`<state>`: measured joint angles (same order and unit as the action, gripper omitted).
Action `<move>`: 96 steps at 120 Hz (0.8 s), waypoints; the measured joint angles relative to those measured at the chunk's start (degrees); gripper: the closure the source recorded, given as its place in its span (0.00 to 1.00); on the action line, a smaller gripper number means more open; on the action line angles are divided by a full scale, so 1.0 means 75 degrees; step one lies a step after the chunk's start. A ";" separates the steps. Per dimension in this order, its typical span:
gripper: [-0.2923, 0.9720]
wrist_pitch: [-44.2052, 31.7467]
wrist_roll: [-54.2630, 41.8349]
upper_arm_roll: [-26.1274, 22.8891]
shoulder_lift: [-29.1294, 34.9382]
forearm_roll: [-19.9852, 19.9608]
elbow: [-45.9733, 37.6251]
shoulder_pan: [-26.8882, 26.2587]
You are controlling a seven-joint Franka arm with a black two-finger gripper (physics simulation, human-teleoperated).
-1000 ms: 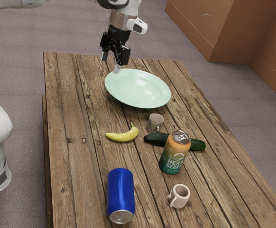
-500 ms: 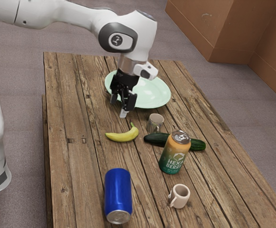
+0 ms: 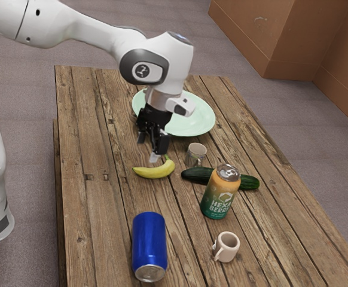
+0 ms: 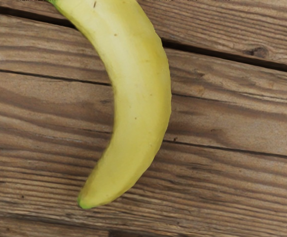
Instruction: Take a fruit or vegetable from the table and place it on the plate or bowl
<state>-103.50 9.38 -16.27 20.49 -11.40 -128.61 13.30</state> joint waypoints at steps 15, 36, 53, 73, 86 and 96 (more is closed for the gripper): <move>0.24 -0.0162 0.0060 -0.0005 -0.0010 0.0011 -0.0180 0.0012; 0.24 -0.0505 0.0125 -0.0032 -0.0032 -0.0005 -0.0332 -0.0054; 0.24 -0.0775 0.0166 -0.0035 -0.0149 -0.0019 -0.0332 -0.0036; 0.24 -0.1051 0.0203 -0.0035 -0.0442 -0.0024 -0.0328 -0.0014; 0.24 -0.1216 0.0222 -0.0040 -0.0617 -0.0026 -0.0326 -0.0059; 0.24 -0.1342 0.0235 -0.0040 -0.0765 -0.0029 -0.0319 -0.0110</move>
<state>-113.57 11.15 -16.57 14.76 -11.62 -131.00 12.48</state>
